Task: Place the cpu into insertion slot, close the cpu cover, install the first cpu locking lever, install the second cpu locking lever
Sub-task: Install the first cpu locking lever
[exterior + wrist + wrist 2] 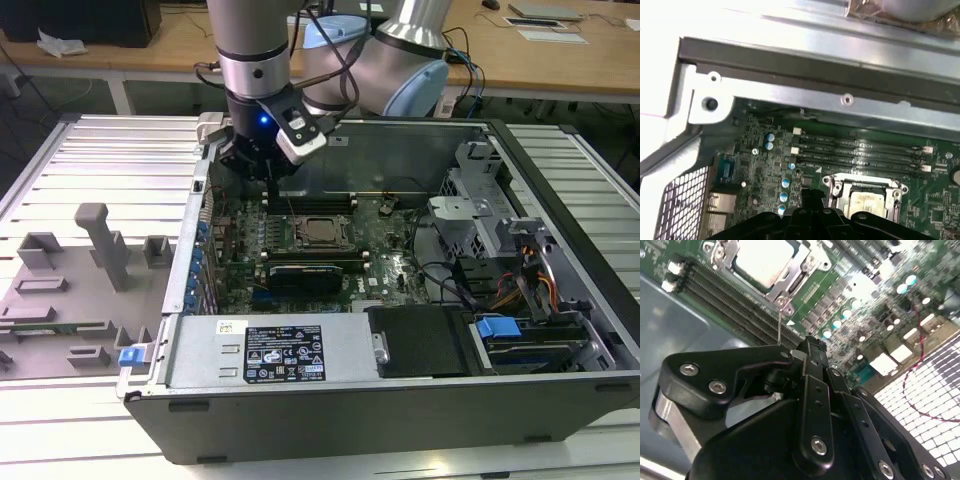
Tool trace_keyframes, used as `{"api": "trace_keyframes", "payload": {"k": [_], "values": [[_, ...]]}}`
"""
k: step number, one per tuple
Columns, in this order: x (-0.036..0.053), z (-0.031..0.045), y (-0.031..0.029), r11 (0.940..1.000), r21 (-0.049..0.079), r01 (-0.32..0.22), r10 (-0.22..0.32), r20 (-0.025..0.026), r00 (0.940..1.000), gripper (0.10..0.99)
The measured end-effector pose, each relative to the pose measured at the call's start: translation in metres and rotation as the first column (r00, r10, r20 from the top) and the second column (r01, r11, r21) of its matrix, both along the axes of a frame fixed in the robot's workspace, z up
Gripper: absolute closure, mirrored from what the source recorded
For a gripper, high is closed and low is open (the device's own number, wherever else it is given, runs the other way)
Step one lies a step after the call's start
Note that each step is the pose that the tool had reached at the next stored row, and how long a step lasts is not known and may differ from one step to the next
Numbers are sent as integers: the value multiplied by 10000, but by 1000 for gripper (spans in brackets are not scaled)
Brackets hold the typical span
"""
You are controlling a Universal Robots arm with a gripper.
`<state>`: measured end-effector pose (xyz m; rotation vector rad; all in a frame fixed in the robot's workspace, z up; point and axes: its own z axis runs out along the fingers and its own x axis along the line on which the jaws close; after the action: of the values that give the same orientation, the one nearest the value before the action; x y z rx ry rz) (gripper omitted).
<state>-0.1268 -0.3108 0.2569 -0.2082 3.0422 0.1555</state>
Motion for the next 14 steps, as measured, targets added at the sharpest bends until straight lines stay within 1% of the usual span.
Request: {"api": "trace_keyframes", "payload": {"k": [1, 2, 3, 4, 6, 7, 14], "values": [[-7, 0, 0, 9996, 271, 0, -2, 50, 10000, 980], [-11, -1, 0, 9988, 499, 0, -4, 91, 10000, 980], [-12, 0, 0, 9981, 609, -1, -5, 106, 9999, 980], [-12, 0, 1, 9979, 645, -2, -5, 108, 9999, 980], [-12, 0, 1, 9979, 648, -2, -5, 108, 9999, 980], [5, 0, 0, 9979, 648, -3, -3, 102, 9999, 980], [249, 0, -19, 9979, 648, 6, -6, -10, 10000, 980]]}}
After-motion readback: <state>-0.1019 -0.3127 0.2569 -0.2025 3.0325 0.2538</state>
